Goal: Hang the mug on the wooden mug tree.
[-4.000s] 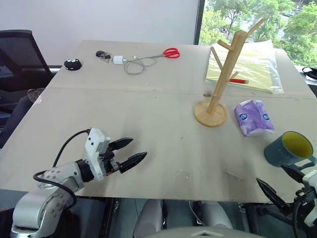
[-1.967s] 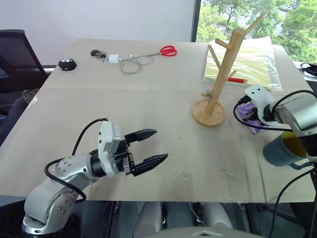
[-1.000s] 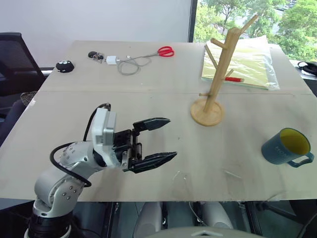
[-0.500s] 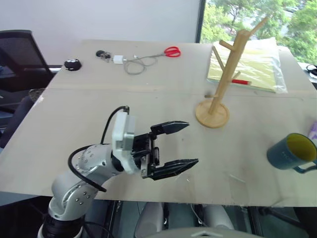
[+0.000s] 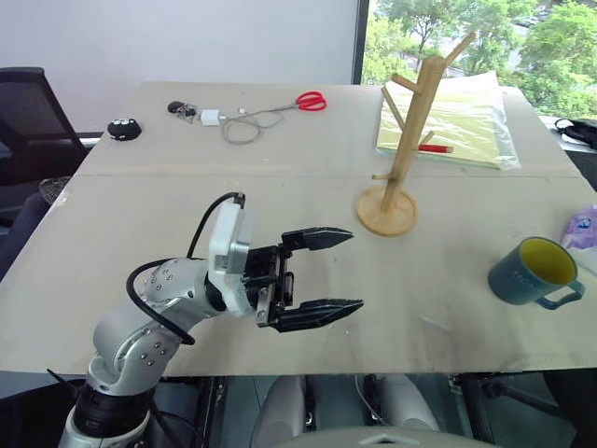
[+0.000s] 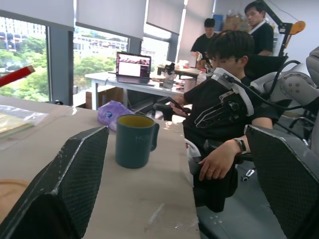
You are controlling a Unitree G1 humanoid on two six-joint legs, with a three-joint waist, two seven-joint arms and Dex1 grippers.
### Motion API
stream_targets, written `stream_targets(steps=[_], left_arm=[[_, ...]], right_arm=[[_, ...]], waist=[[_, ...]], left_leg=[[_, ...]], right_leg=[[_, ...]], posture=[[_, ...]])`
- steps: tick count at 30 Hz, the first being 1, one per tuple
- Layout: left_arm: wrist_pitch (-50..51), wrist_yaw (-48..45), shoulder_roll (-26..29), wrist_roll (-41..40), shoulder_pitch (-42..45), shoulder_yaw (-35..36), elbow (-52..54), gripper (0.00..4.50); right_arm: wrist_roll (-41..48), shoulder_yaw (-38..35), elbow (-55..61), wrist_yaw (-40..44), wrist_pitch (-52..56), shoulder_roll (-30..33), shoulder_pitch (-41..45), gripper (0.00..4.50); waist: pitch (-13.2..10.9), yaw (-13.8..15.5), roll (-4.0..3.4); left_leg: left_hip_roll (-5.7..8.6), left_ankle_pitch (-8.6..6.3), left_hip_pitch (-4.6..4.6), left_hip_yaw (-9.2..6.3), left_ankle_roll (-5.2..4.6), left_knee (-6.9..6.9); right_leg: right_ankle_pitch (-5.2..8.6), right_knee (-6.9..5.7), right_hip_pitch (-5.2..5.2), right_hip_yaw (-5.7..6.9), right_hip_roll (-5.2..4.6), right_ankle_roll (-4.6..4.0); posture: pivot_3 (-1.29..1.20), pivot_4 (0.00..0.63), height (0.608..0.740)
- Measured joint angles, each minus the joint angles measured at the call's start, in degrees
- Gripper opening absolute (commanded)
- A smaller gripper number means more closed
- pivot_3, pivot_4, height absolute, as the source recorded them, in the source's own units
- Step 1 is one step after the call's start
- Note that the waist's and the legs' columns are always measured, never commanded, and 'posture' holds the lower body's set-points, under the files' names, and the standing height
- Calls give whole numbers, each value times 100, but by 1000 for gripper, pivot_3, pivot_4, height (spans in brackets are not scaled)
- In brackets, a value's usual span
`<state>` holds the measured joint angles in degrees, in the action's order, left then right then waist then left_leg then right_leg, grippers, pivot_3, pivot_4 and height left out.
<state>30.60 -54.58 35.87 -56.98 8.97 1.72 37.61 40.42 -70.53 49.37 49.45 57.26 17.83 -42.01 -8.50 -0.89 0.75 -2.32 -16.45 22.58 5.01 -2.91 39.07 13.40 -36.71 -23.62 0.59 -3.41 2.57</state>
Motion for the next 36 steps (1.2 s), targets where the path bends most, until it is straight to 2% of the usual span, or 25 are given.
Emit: stream_targets(steps=[2, 3, 5, 10, 14, 18, 19, 24, 36], left_arm=[[49, -21, 59, -67, 0, 0, 9, 4500], [85, -18, 84, -117, -6, 2, 25, 4500], [119, -12, 135, -142, -27, 13, 66, 4500], [154, 41, 275, -170, -112, 57, 224, 4500], [165, 129, 186, -75, 306, -15, -2, 4500], [212, 142, 127, 19, 417, -97, -150, 4500], [219, 147, 115, 49, 445, -117, -182, 4500], [232, 147, 68, 130, 475, -135, -339, 4500], [231, 150, 41, 173, 476, -127, -338, 4500]], right_arm=[[-127, 479, 32, -597, -192, -179, 363, 957], [-201, 820, 32, -878, -301, -221, 531, 957], [-299, 1077, 20, -1112, -402, -233, 660, 957], [-615, 1914, -142, -1900, -713, -239, 1135, 957], [-633, 2180, -319, -2136, -836, -194, 1191, 2123], [-418, 2270, -310, -2127, -862, -143, 843, 4136], [-321, 2273, -303, -2126, -845, -144, 730, 4409], [-138, 2299, -291, -2226, -871, -129, 403, 4409], [-680, 2670, -1081, -3083, -1143, 189, 1289, 4409]], waist=[[6, -1, 18], [4, 13, 1], [5, 28, -1], [3, 116, -2], [2, 182, -2], [1, 167, 2], [1, 167, 1], [1, 154, 1], [1, 165, 3]], left_leg=[[-1, -1, 2, -2, 2, 0], [8, -1, 8, -3, 2, -2], [11, 0, 11, -5, 0, -6], [20, 28, 20, -18, 2, -42], [22, 25, 20, -18, -5, -42], [21, 16, 17, -14, -20, -42], [20, 16, 15, -15, -22, -42], [18, 16, 7, -12, -23, -38], [20, 17, 15, -18, -22, -36]], right_leg=[[-2, -1, -7, 14, -16, -5], [-8, -4, -10, 21, -29, -14], [-21, -6, -10, 22, -30, -35], [-17, 1, -16, 30, 15, -39], [-15, 8, -14, 30, 27, -34], [-14, 8, -12, 25, 36, -31], [-10, 8, -11, 21, 40, -24], [-4, 0, -10, 14, 40, -12], [-16, 0, -11, 17, 44, -33]], posture=[[0, 150, 740], [0, 150, 740], [0, 150, 740], [0, 150, 740], [0, 150, 740], [0, 150, 740], [0, 150, 740], [0, 150, 740], [0, 150, 740]])
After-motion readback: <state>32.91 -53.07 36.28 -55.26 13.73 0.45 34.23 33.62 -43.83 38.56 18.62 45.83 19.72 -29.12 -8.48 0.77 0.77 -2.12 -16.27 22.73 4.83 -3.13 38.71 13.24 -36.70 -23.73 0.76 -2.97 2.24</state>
